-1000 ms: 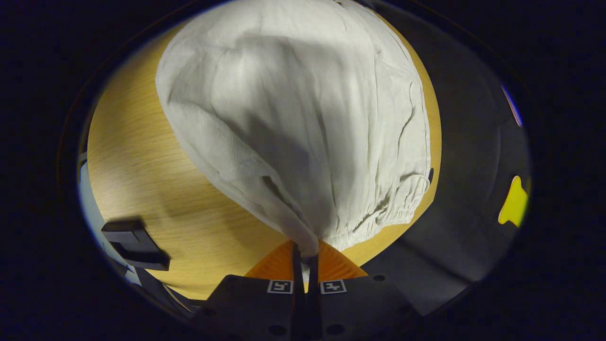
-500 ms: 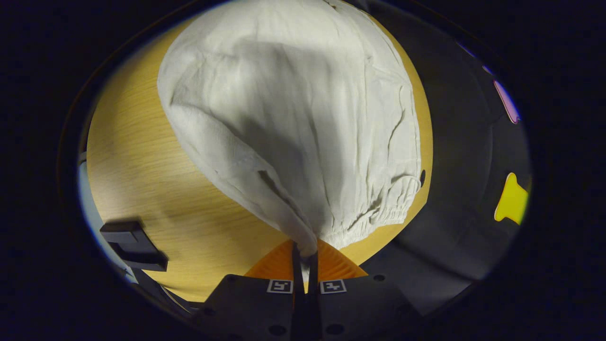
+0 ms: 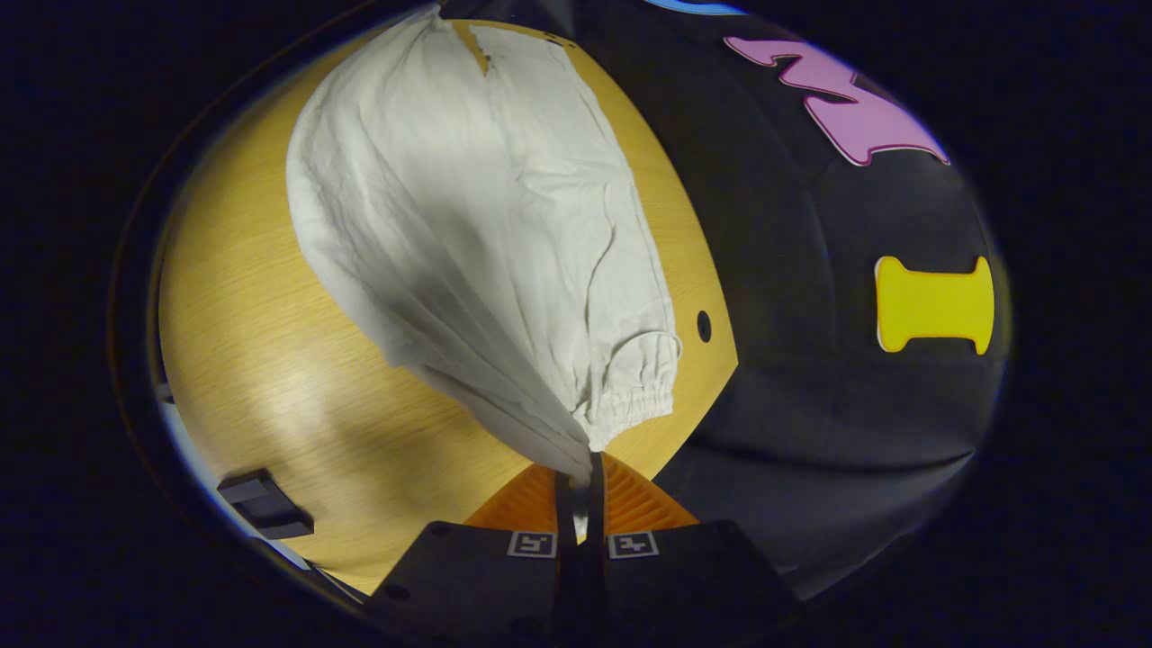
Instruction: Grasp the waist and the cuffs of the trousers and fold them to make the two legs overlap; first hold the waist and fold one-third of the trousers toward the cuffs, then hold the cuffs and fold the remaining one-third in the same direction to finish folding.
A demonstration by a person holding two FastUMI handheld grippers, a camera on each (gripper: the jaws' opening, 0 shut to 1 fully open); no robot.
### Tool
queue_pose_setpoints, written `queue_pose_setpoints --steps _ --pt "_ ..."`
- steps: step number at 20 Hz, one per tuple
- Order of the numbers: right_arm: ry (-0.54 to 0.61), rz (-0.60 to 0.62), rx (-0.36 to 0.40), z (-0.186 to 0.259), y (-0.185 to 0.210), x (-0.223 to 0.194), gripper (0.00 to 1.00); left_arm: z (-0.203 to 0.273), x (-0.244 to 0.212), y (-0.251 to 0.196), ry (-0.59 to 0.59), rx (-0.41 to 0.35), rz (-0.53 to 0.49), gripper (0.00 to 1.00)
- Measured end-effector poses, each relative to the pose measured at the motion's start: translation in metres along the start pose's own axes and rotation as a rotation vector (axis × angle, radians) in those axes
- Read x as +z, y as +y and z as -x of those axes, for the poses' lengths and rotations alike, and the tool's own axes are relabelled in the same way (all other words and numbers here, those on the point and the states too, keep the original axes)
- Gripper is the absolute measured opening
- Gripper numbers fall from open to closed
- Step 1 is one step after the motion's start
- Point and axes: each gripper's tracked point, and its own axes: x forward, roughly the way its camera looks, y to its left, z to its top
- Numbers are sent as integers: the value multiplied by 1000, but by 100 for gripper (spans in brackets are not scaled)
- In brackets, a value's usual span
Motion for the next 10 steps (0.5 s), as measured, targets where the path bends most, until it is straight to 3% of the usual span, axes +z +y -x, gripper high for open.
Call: queue_pose_setpoints --steps 4,8,10 --pt "-43 -198 -63 -13 -46 23 6 -14 32 38 -27 82 112 5" --pt "-110 -428 -135 -37 -99 51 6 -49 87 80 -75 144 385 5" --pt "-143 -548 -155 -45 -117 69 6 -71 106 98 -84 157 466 5"
